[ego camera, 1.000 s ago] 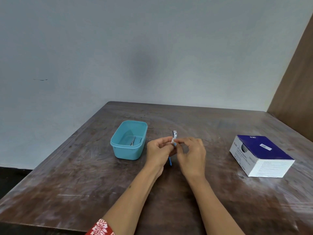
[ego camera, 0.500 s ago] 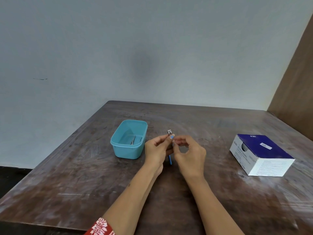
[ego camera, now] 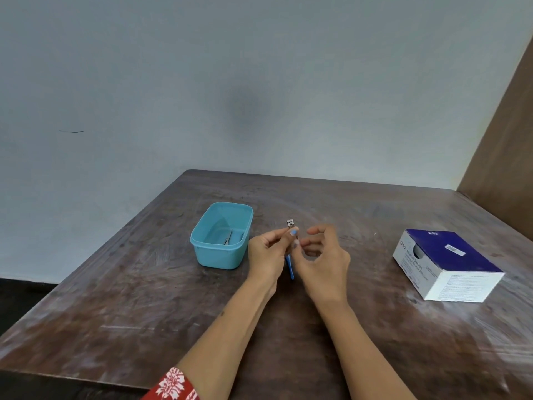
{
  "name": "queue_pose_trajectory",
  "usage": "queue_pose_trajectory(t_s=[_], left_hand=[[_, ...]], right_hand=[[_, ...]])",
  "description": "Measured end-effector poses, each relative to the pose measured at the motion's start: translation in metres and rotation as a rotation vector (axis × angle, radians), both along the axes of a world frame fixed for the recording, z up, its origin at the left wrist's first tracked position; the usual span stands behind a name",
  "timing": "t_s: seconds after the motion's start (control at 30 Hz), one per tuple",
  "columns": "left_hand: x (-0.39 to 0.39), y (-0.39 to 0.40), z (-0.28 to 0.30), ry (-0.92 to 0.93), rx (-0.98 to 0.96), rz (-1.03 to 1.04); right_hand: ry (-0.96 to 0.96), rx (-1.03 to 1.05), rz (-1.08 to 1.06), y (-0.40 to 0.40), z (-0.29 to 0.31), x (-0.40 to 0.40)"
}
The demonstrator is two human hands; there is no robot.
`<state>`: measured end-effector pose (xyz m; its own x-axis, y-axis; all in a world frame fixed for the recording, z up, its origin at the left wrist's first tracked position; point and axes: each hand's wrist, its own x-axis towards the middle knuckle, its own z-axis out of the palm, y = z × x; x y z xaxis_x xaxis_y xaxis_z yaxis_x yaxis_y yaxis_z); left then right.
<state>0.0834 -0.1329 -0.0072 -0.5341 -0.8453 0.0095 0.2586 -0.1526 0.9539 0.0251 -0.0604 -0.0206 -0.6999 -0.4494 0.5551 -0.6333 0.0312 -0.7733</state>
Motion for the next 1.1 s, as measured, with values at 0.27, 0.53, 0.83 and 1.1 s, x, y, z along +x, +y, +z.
queue_pose_trajectory(t_s=[0.27, 0.53, 0.83, 1.1], left_hand=[[-0.002, -0.001, -0.001, 0.030, -0.019, 0.028], [-0.002, -0.001, 0.000, 0.023, 0.036, 0.008], [-0.003, -0.003, -0.003, 0.002, 0.030, 0.006], [-0.001, -0.002, -0.001, 0.059, 0.008, 0.039]], right_hand=[[-0.034, -0.052, -0.034, -0.001, 0.001, 0.000], [-0.009, -0.188, -0.005, -0.001, 0.003, 0.003], [0.002, -0.141, 0.007, -0.001, 0.003, 0.003], [0.143, -0.129, -0.168, -0.004, -0.004, -0.007]])
